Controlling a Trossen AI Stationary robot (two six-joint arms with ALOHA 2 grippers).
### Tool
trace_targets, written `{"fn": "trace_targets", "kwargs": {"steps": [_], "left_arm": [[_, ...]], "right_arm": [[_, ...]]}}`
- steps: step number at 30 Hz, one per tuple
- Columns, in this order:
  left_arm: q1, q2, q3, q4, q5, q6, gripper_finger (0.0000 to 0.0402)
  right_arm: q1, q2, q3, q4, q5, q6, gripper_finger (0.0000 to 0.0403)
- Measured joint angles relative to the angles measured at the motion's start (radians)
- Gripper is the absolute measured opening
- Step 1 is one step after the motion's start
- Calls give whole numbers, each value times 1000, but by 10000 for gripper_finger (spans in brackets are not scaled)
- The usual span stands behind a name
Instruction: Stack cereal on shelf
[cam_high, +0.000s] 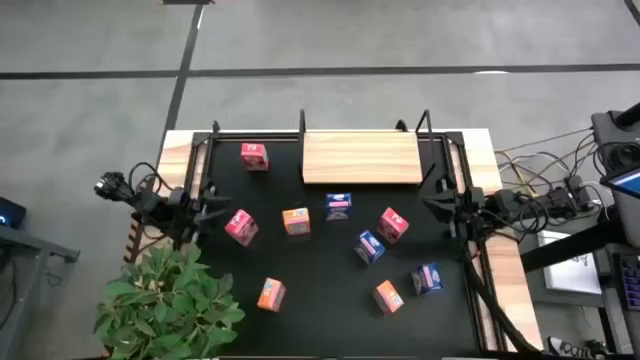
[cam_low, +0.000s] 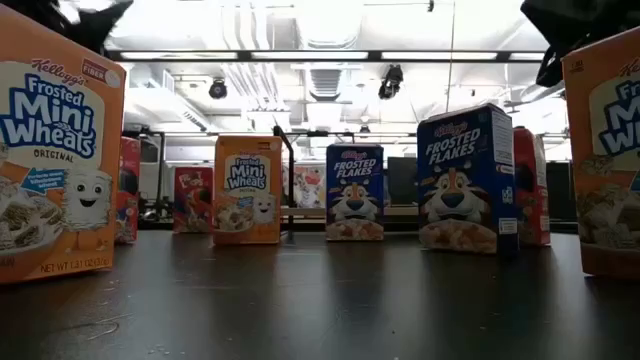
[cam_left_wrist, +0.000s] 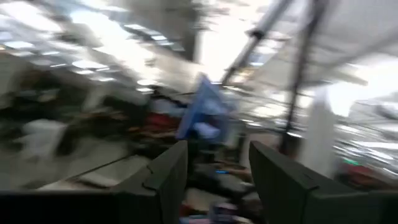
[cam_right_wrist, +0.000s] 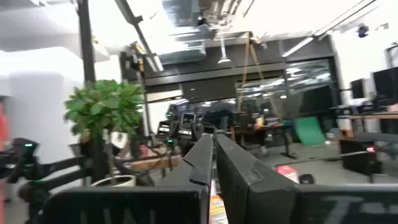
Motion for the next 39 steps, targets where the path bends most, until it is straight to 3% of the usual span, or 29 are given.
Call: {"fn": "trace_targets", "kwargs": {"steps": [4,6,12,20,29,35,39], "left_arm": [[0,17,0,-29,-226,-14,157],[1,32,0,-28,-262,-14,157],[4,102,0,14,-261,-13,148],[54,229,0,33,-261,-76,114],[91,397,64,69,-260,-103,62],[92,498,173,-23,-260,8,37],[95,507,241,-199,-264,13,35]], "right_arm": [[0,5,17,4,6,-6,12],[0,13,22,2,6,7,12],[0,100,78,1,23,-11,12],[0,349,253,-20,130,-60,12],[-35,627,522,-224,183,-23,12],[-90,791,681,-410,172,-18,12],[-141,880,779,-452,117,-17,12]]}}
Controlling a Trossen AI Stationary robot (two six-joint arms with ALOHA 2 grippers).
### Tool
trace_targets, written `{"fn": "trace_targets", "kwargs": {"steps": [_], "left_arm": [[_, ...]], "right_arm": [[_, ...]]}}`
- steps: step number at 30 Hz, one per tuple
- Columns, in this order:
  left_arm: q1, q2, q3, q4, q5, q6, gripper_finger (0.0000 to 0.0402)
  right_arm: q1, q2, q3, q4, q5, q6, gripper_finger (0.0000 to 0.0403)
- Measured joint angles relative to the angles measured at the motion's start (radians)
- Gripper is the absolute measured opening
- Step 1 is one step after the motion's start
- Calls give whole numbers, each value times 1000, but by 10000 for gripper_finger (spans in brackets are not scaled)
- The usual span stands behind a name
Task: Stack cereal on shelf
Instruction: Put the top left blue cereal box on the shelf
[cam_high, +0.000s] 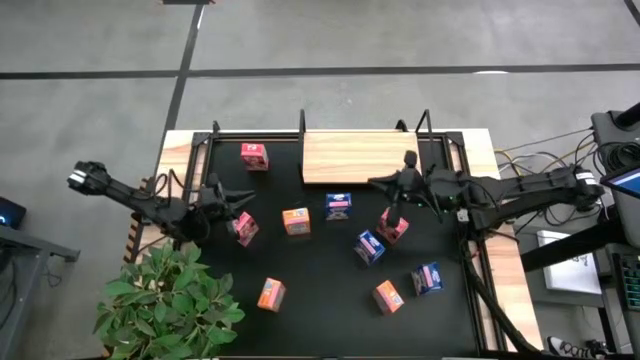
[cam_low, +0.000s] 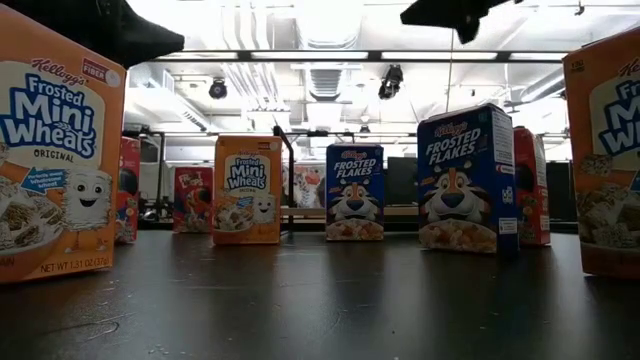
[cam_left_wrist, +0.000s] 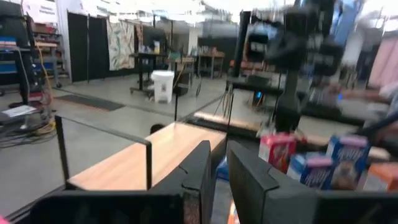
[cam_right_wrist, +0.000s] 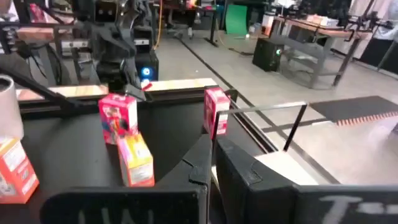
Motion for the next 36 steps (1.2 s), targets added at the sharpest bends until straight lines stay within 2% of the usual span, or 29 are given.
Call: {"fn": "trace_targets", "kwargs": {"steps": [6,11,18,22,26,36], "left_arm": [[46,-4,95,-309,-25,-60,35],[116,1,153,-468,-34,-80,35],[179,-4,149,-486,-35,-35,35],[196,-7,154,-483,-35,-8,35],[199,-7,154,-484,-35,7,35],[199,-7,155,-484,-35,18,35]], "right_arm": [[-71,135,96,-22,-173,-6,12],[-116,246,193,-41,-210,-24,12],[-162,407,334,-59,-344,-45,12],[-169,504,400,-70,-383,-69,12],[-168,573,458,-100,-389,-108,12],[-168,665,552,-374,-387,-198,12]]}}
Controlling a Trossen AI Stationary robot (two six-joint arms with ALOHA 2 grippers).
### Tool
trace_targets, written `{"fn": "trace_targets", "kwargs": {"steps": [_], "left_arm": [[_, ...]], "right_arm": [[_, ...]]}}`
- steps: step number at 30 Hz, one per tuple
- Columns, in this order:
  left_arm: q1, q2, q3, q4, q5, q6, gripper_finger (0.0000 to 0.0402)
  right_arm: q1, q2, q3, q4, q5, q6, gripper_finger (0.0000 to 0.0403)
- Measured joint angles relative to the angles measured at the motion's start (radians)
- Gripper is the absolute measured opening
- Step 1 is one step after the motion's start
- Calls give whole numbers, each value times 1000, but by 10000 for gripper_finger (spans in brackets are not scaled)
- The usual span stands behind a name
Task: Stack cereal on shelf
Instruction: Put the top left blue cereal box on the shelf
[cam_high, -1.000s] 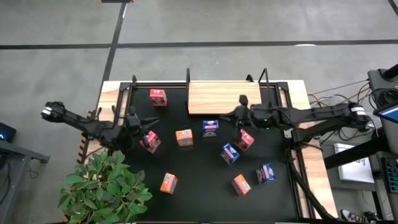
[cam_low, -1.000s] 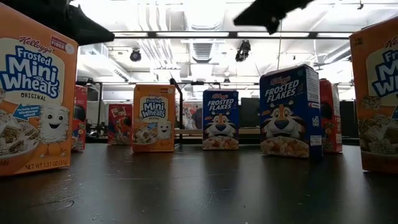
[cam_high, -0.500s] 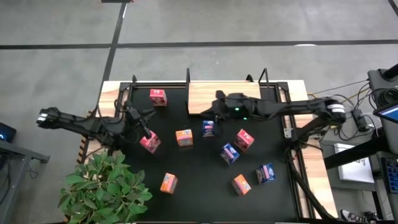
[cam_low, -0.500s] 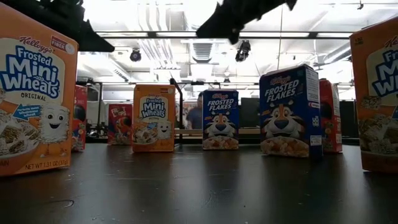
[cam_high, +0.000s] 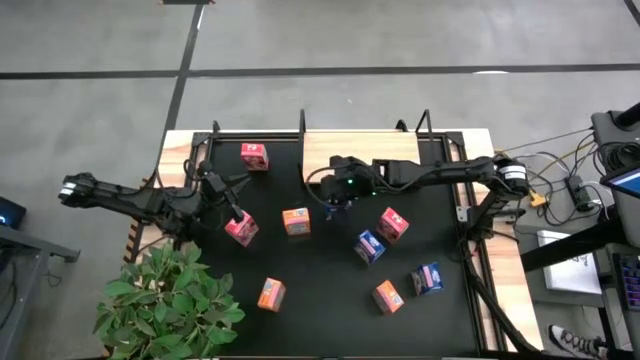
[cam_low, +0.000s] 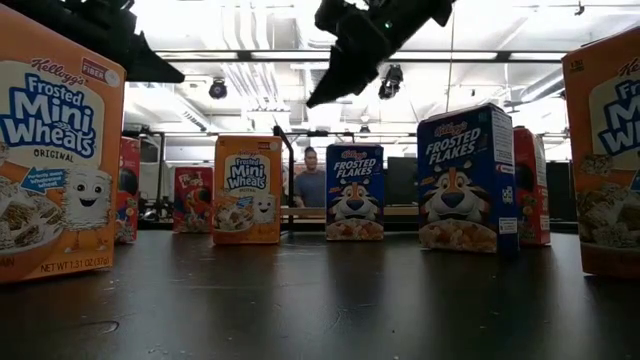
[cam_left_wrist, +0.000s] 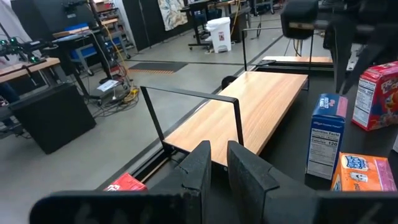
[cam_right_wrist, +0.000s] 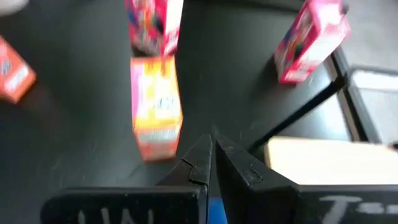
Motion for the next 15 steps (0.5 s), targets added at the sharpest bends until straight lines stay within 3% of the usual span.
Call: {"fn": "trace_targets", "kwargs": {"steps": [7,15], "left_arm": [[0,1,0,1,1,-5,35],[0,5,0,1,1,-11,35]], "right_arm": [[0,-20,4,-122,6,11,37],[-6,-28,0,-251,8,3,166]]}}
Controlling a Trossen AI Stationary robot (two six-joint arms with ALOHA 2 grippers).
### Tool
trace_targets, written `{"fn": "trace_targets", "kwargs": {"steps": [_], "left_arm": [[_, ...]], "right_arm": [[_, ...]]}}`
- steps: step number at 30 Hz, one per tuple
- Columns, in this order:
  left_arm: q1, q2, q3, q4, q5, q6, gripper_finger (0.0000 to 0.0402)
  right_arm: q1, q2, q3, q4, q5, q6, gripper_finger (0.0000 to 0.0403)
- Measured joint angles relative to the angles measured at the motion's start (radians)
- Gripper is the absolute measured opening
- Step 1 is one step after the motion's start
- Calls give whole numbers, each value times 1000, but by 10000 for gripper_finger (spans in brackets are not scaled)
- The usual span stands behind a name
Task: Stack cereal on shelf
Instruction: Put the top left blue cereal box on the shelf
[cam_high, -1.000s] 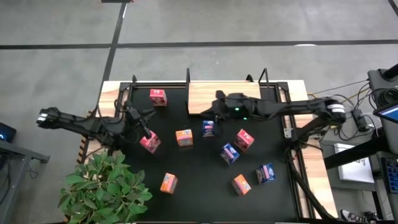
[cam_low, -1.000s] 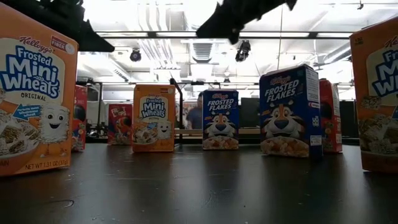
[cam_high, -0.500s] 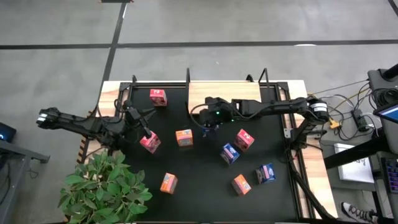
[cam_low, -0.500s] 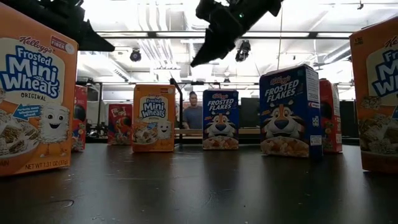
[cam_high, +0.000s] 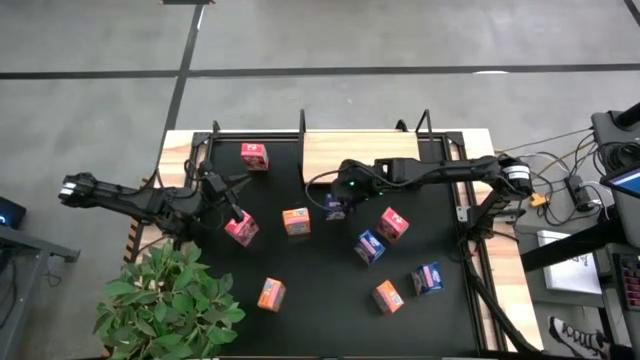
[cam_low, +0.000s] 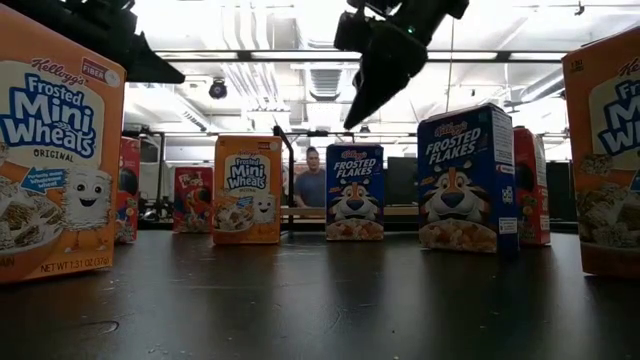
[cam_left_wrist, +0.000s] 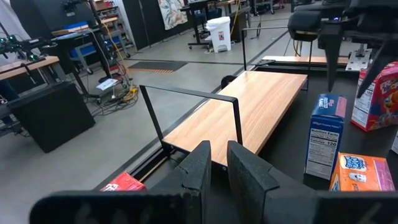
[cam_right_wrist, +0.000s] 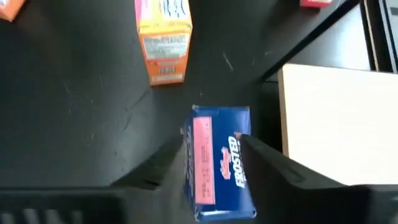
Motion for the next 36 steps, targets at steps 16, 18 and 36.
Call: {"fn": "trace_targets", "kwargs": {"steps": [16,18,36], "left_arm": [[0,3,-1,0,0,0,35],[0,4,-2,0,0,0,35],[0,8,-2,0,1,-9,35]], "right_arm": [[-22,75,-18,-5,50,-46,254],[-22,75,-18,-2,47,-46,236],[-22,66,59,-53,40,-35,166]]}}
